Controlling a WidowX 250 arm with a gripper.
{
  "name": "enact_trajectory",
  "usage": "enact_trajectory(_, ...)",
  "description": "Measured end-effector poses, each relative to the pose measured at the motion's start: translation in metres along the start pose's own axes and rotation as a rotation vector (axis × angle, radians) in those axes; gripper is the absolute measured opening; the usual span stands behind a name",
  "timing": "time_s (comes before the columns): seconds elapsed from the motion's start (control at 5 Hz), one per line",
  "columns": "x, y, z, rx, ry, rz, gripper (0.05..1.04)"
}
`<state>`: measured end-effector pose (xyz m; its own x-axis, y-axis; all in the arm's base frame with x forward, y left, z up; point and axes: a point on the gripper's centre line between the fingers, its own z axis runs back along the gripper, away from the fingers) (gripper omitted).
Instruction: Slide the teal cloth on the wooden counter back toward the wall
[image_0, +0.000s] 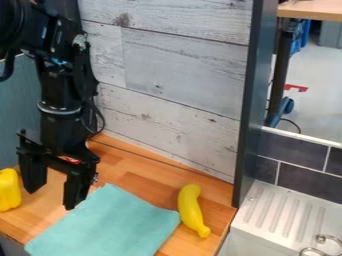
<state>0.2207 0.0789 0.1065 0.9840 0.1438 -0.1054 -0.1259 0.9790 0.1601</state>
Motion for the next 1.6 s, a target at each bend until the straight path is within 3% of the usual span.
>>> enact_trajectory(0.2,-0.001,-0.001,-0.005,-0.002,0.02,-0.003,0.999)
enact_trajectory(0.6,0.013,-0.036,-0.04,-0.048,-0.037,-0.088,0.999)
enact_trajectory(1.0,0.015,-0.05,-0.078,-0.098,0.02,-0.151,0.999)
enact_trajectory(1.2,0.014,-0.04,-0.092,-0.132,0.05,-0.138,0.999)
enact_trajectory(1.6,0.023,-0.019,-0.106,-0.149,0.103,-0.061,0.999)
